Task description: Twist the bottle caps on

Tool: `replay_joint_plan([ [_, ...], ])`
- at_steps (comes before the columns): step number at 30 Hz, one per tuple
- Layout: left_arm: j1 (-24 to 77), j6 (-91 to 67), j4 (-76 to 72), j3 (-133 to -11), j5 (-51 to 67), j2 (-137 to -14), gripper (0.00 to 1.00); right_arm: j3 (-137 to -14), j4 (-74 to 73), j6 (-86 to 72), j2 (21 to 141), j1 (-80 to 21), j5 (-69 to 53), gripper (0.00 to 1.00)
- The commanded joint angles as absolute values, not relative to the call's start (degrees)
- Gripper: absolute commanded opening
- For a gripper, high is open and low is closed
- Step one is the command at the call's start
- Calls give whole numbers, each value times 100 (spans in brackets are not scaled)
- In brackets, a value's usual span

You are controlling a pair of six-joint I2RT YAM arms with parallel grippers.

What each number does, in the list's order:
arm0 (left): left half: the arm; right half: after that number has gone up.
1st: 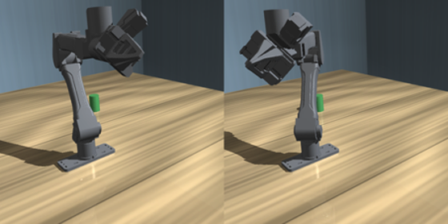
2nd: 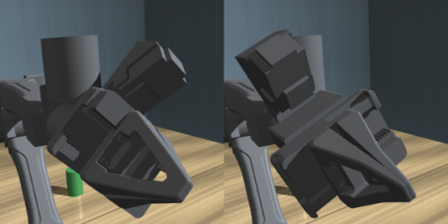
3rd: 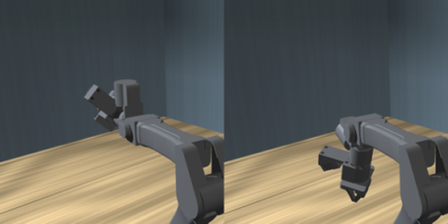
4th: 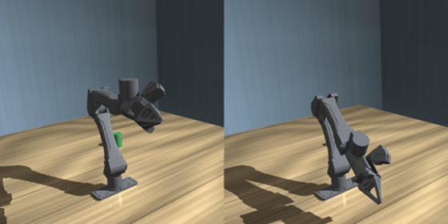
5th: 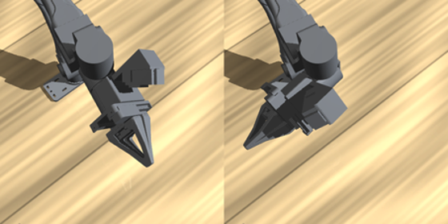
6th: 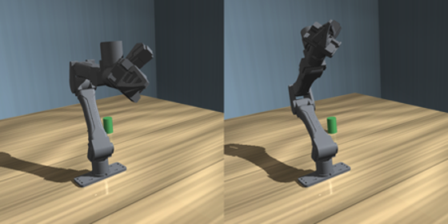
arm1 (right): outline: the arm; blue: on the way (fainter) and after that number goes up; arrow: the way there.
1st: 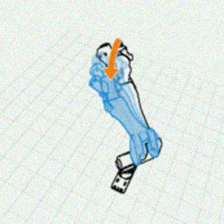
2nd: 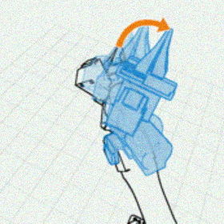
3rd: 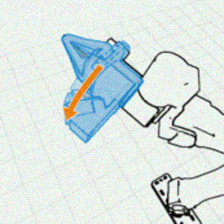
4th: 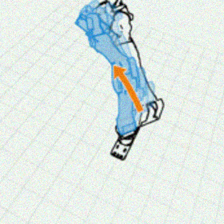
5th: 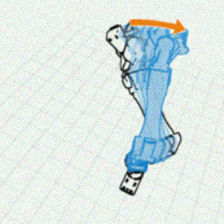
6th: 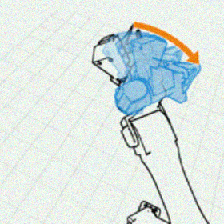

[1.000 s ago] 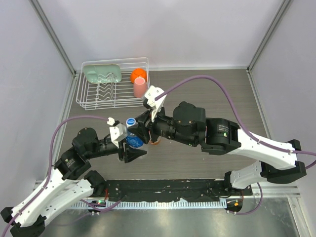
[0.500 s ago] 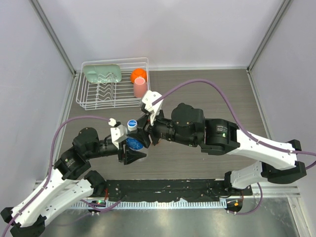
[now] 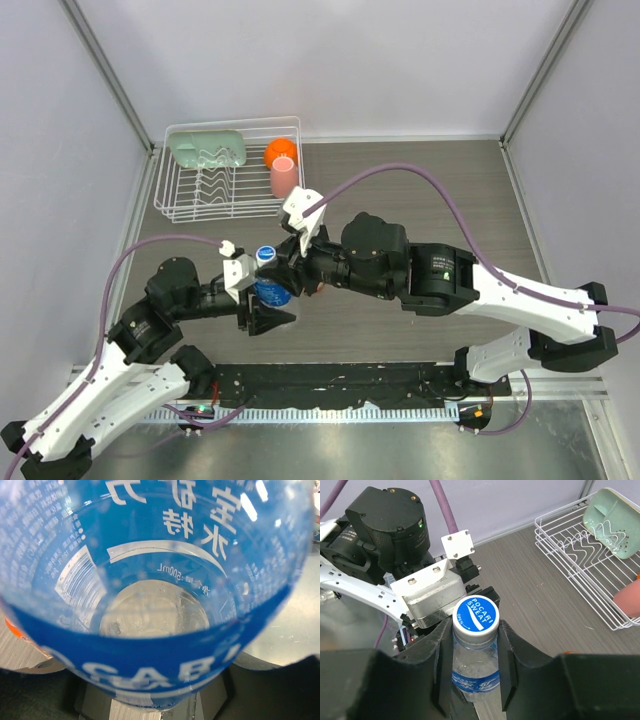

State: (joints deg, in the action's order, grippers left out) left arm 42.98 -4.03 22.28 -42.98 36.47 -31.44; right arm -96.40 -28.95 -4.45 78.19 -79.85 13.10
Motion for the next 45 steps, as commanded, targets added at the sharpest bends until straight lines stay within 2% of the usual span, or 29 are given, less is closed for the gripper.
replay_joint_plan([
  [1,4271,-405,1960,-4640,3447,-3041,45,-9457,-2751,-369,7822,-8060,835,15],
  [2,4271,-369,2038,-4649,3376,-3006,48,-9457,-2725,-360,7822,-8060,835,12],
  [4,4271,-238,2179,-4763,3139,-2857,80,-9501,-2707,-351,7866,-8042,870,5],
  [6,4254,-36,2626,-4903,2796,-2760,99,-9588,-2707,-308,7936,-8033,949,3],
  [14,4210,886,4656,-5949,1144,-1760,100,-10300,-2716,0,8656,-7937,1265,1],
  [18,4210,914,4685,-6529,-216,-1494,100,-10879,-2340,220,9376,-7709,1345,1],
  [22,4184,1081,4703,-7154,-649,-1582,100,-11416,-1724,132,10360,-7261,1186,1],
  [27,4184,1134,4553,-7470,-888,-1635,100,-11627,-354,150,11484,-6935,1353,1],
  [36,4184,949,4834,-7690,-826,-1600,100,-11276,1914,237,12374,-6768,2057,1],
  [45,4184,853,4896,-7647,-835,-1564,100,-11084,2303,-237,12832,-6697,2259,1],
])
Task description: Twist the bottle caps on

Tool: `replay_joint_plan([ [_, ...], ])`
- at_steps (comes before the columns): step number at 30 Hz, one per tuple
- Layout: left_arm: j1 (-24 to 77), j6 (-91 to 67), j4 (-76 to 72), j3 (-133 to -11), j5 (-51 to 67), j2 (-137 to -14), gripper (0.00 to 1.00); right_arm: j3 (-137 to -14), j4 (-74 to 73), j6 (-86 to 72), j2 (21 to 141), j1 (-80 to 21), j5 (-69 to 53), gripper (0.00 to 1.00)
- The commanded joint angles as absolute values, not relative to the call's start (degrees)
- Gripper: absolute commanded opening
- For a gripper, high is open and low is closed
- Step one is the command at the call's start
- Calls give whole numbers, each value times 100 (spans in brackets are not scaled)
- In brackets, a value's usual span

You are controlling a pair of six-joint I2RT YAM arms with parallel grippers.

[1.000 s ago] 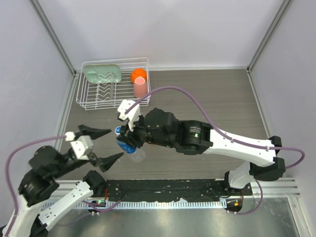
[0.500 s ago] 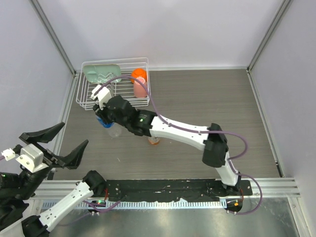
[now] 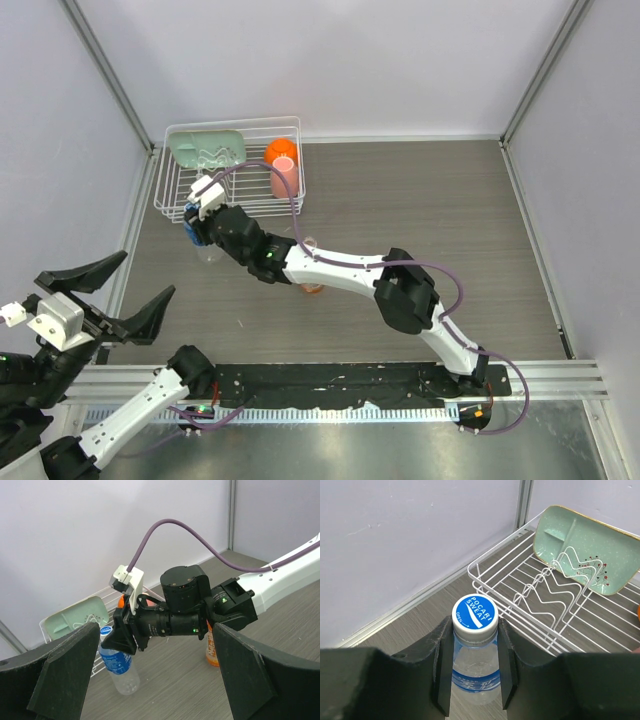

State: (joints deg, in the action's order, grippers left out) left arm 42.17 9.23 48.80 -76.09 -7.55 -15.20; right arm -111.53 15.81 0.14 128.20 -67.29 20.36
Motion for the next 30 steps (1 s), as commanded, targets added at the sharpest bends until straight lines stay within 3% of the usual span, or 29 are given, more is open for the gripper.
replay_joint_plan([
  [1,4184,844,4887,-7646,-835,-1556,100,-11048,2294,-272,12849,-6697,2267,1],
  [22,4131,633,4711,-7559,-686,-1670,100,-10969,1670,-677,13184,-6662,2101,5],
  [26,4131,624,4667,-7559,-686,-1670,100,-11039,1486,-703,13192,-6645,2057,30],
  [30,4113,633,4606,-7532,-712,-1670,100,-11039,1345,-581,13122,-6653,1890,43],
])
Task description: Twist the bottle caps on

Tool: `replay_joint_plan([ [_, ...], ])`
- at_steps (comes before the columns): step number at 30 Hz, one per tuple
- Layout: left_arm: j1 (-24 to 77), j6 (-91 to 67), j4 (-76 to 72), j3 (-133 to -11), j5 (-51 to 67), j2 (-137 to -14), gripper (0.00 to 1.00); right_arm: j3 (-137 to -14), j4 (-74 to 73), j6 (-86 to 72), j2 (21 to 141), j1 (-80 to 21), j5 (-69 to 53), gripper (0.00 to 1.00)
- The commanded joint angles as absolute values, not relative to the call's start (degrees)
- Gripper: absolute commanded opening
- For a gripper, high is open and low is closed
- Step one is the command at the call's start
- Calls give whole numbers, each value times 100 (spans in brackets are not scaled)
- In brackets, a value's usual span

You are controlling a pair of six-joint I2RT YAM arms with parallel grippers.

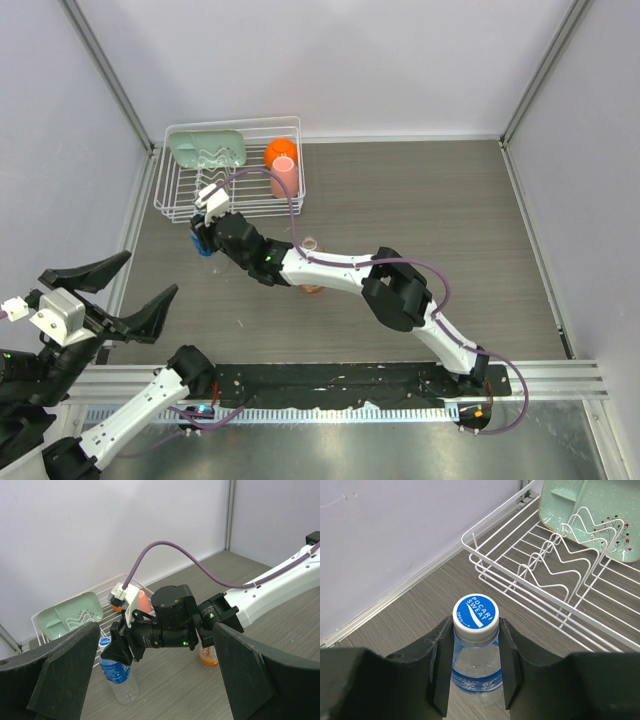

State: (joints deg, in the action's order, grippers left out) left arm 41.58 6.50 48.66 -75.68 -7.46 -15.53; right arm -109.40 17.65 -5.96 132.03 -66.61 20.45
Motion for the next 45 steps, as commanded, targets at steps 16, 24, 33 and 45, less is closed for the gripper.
replay_joint_plan([
  [16,4087,668,4509,-7453,-782,-1635,100,-10960,1213,-290,12955,-6768,1819,54],
  [24,4069,686,4500,-7471,-809,-1643,99,-11066,1099,-272,12867,-6776,1819,71],
  [33,4043,712,4474,-7479,-923,-1696,100,-11302,765,-80,12578,-6794,1547,78],
  [45,4096,895,4860,-8340,-1371,-2846,100,-10302,-147,88,10103,-6847,1406,82],
])
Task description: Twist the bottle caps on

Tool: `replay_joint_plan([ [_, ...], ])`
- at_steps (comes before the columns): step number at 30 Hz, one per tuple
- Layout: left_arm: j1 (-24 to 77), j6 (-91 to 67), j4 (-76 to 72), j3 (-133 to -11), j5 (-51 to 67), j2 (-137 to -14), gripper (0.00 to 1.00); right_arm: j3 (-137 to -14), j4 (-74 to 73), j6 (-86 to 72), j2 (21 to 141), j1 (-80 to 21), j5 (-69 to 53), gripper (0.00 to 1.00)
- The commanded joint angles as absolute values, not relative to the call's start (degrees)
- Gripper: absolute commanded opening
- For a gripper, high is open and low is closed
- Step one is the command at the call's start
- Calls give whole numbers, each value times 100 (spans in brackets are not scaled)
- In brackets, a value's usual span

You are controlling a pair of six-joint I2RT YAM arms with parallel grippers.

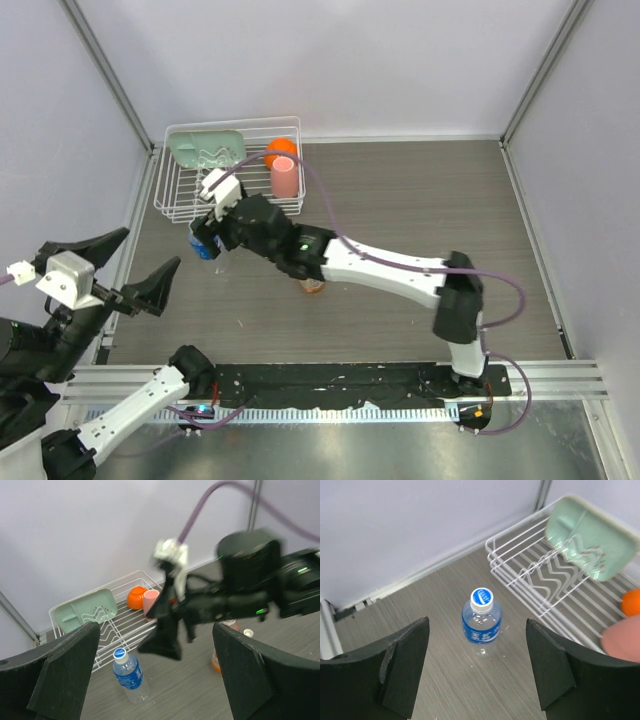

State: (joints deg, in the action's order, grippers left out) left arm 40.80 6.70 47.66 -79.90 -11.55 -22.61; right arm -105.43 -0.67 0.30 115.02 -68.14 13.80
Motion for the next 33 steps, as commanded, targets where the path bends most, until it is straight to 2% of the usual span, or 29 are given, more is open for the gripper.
replay_joint_plan([
  [1,4096,966,4956,-8558,-1293,-3039,100,-10057,-236,53,9881,-6847,1719,81],
  [4,4096,1212,5457,-9085,-1169,-3918,100,-9635,-499,9,8932,-6838,2406,77],
  [5,4096,1256,5641,-9218,-1065,-4146,100,-9546,-597,9,8712,-6838,3009,74],
  [6,4087,1292,5712,-9446,-985,-4653,100,-9441,-667,-139,8266,-6838,3337,67],
  [8,4096,1318,5879,-9711,-618,-5191,100,-9045,-799,-193,7842,-6812,4204,57],
  [11,4096,1178,6160,-10413,-160,-6386,100,-8474,-1036,-465,6937,-6715,5085,20],
  [12,4104,1099,6248,-10876,-106,-6703,100,-8325,-1124,-553,6726,-6697,5272,1],
  [13,4122,977,6449,-11142,-79,-7446,100,-8027,-1273,-719,6297,-6689,5421,1],
  [17,4481,1001,6838,-12364,-219,-9111,100,-7559,-1765,-1115,5434,-6680,6072,1],
  [19,4780,1002,6777,-12769,-360,-9604,100,-7524,-2238,-1361,5160,-6680,6459,22],
  [20,4860,941,6733,-12866,-378,-10059,100,-7515,-2389,-1632,4907,-6680,6547,38],
  [24,5133,713,6382,-12947,-203,-10958,100,-7436,-2979,-2153,4213,-6680,6864,52],
  [26,5133,589,6127,-12868,-18,-11222,97,-7304,-3050,-2267,3895,-6680,6786,52],
  [29,5142,484,6064,-12858,237,-11846,76,-7198,-3093,-2224,3516,-6680,6610,48],
  [30,5133,396,6134,-12902,237,-12109,64,-7224,-3198,-2189,3507,-6680,6583,48],
  [33,5142,326,6135,-12771,211,-12488,53,-7365,-3409,-2092,3612,-6680,6539,48],
])
